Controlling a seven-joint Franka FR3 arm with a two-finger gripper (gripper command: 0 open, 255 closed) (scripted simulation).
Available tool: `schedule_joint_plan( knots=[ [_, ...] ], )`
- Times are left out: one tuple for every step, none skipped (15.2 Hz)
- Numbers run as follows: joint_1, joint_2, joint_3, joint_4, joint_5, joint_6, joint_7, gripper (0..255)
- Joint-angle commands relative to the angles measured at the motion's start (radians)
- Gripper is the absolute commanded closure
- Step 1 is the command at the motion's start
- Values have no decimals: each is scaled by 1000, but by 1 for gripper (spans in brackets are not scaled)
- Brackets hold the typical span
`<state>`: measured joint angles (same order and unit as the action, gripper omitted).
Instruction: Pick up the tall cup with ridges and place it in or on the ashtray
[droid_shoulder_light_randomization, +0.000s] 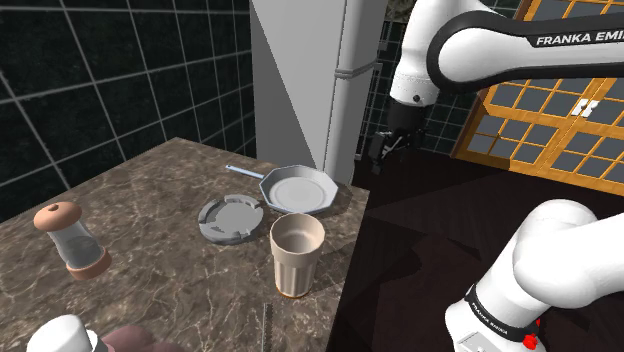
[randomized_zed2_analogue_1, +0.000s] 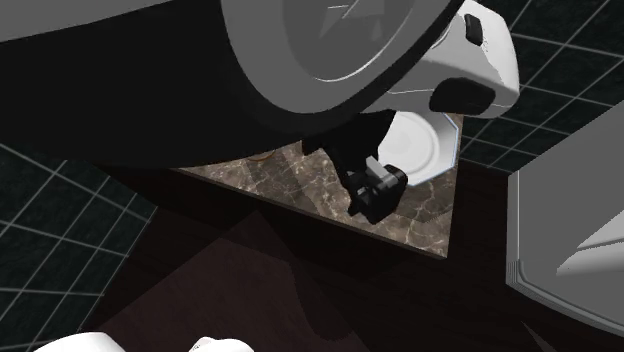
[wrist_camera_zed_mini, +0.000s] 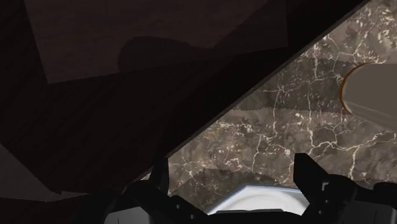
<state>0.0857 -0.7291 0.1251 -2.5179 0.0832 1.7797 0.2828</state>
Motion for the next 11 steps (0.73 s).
schedule_joint_plan(
  knots=[
    [22, 25, 36, -1, 31, 36, 34, 0],
    [33, 39, 55, -2, 45, 56, 51, 0],
    [43, 54, 73, -2, 59, 75, 67, 0],
    [53, 71, 92, -1, 72, 96, 83, 0],
    [63, 88, 110, 2, 84, 116, 100, 0],
    [72, 107, 129, 5, 95, 136, 116, 0],
    [81, 126, 147, 10, 106, 157, 132, 0],
    [89, 147, 166, 15, 116, 177, 148, 0],
    [96, 168, 185, 22, 125, 198, 165, 0],
    [103, 191, 204, 30, 132, 218, 181, 0],
    [110, 214, 223, 39, 139, 238, 198, 0]
  ],
)
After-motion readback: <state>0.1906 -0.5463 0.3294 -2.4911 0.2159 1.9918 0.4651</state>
